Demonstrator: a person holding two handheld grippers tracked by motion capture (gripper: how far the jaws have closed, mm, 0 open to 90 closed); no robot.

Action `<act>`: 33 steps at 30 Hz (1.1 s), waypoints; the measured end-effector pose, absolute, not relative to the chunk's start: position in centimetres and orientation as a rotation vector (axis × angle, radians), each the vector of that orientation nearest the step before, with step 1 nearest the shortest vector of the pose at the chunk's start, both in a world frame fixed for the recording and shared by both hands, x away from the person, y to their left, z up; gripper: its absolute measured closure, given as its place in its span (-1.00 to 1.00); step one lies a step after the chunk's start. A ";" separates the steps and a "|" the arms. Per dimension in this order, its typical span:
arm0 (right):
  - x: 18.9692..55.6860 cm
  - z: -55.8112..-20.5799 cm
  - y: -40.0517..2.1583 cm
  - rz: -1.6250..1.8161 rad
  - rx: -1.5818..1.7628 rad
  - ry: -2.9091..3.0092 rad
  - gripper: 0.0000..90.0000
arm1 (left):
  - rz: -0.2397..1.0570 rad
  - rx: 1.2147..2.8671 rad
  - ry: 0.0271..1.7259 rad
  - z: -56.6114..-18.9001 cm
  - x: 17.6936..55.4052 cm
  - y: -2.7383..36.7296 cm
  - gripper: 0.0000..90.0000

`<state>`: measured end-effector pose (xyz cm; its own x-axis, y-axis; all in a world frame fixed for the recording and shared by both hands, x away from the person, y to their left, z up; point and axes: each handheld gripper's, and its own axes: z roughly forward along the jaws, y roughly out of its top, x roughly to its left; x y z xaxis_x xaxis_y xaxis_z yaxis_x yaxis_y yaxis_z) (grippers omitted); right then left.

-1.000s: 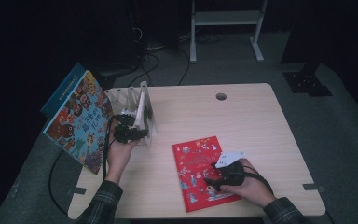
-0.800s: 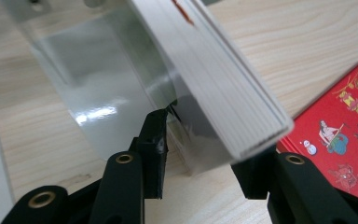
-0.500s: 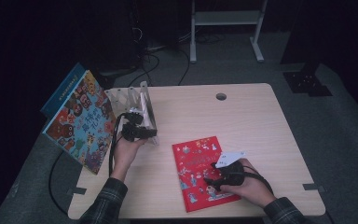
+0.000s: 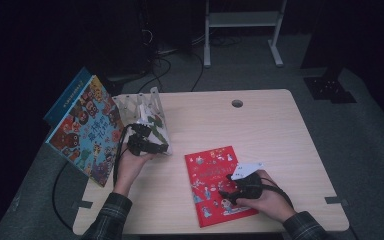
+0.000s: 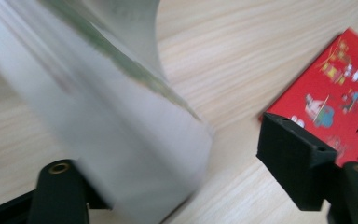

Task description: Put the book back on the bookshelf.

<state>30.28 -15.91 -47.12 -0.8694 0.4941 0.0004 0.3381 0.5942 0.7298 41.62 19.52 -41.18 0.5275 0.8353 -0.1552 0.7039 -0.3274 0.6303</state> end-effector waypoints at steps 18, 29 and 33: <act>30.3 -47.1 -15.9 1.136 0.692 2.620 -0.26 | 0.280 2.181 1.170 -41.5 38.7 20.7 -0.59; 30.3 -47.1 -15.9 1.135 0.693 2.620 -0.26 | 0.322 2.237 1.030 -43.0 35.5 19.6 -0.80; 30.2 -47.1 -15.9 1.135 0.694 2.620 -0.25 | 0.261 2.298 0.985 -43.4 34.6 18.5 -0.85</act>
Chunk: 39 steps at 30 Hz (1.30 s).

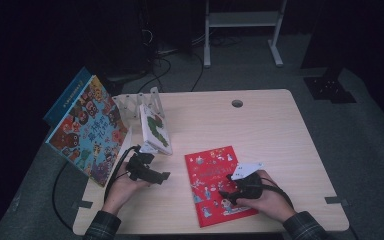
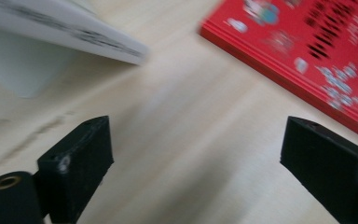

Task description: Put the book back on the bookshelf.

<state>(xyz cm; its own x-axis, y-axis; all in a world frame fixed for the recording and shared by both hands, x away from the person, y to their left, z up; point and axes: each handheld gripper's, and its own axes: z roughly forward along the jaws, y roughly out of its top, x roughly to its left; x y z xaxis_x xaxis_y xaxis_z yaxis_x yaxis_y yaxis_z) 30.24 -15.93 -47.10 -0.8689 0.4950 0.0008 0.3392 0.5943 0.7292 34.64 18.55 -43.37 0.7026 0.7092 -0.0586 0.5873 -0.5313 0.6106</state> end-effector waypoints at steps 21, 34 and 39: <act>30.4 -46.2 -17.2 1.141 0.734 2.596 -0.13 | 0.092 2.429 0.704 -46.2 31.9 13.4 -0.99; 31.8 -45.1 -20.0 1.123 0.896 2.548 -0.07 | 0.194 2.439 0.521 -47.5 31.2 11.6 -1.00; 32.8 -44.7 -20.9 1.151 0.948 2.527 -0.12 | 0.196 2.413 0.492 -47.8 31.2 11.6 -1.00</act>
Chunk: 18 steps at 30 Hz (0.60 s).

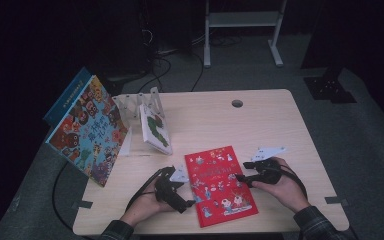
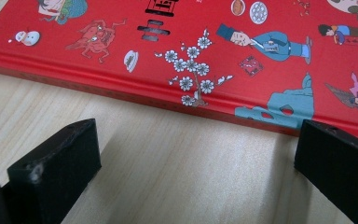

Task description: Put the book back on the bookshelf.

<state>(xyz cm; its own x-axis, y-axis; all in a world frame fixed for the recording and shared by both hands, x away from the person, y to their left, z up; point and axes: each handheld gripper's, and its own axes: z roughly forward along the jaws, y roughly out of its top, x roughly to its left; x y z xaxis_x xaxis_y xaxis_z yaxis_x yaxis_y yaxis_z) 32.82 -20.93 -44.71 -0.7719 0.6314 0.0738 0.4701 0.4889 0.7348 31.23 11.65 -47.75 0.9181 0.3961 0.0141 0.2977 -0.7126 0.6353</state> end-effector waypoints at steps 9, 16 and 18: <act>34.9 -45.3 -21.8 1.207 1.058 2.549 -0.18 | 0.189 2.395 0.461 -47.9 31.2 11.3 -1.00; 36.3 -45.8 -22.1 1.219 1.113 2.558 -0.16 | 0.183 2.369 0.435 -48.2 31.0 10.5 -1.00; 36.5 -45.9 -22.0 1.218 1.125 2.562 -0.15 | 0.186 2.361 0.432 -48.2 30.9 10.2 -1.00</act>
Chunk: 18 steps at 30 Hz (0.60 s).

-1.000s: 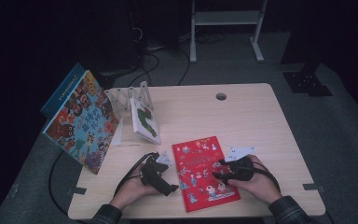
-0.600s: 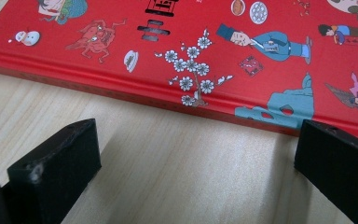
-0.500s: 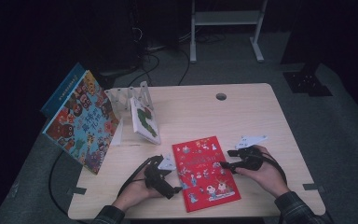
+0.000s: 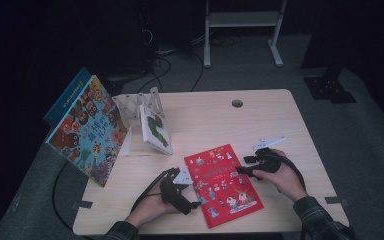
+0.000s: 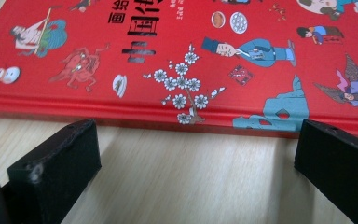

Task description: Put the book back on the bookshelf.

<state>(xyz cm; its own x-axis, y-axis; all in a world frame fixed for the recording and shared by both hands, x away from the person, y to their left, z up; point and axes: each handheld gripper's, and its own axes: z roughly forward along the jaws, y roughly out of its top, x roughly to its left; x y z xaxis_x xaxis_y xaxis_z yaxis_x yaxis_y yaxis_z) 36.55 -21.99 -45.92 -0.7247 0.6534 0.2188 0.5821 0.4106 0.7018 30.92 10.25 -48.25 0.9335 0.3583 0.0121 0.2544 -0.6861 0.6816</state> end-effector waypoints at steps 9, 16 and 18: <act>37.3 -47.1 -21.2 1.184 1.148 2.615 -0.06 | 0.192 2.328 0.421 -48.5 30.9 10.2 -1.00; 37.2 -47.4 -21.3 1.237 1.228 2.577 0.00 | 0.189 2.328 0.416 -48.5 30.9 10.1 -1.00; 37.3 -47.5 -21.5 1.256 1.264 2.566 0.06 | 0.187 2.328 0.414 -48.5 30.9 10.1 -1.00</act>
<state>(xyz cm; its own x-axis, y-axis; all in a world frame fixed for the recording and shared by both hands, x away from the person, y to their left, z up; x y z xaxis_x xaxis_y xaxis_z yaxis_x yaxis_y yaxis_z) 37.28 -21.49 -47.49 -0.6725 0.6717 0.3107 0.6574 0.3493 0.6678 30.90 10.05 -48.53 0.9369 0.3493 0.0117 0.2395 -0.6661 0.7063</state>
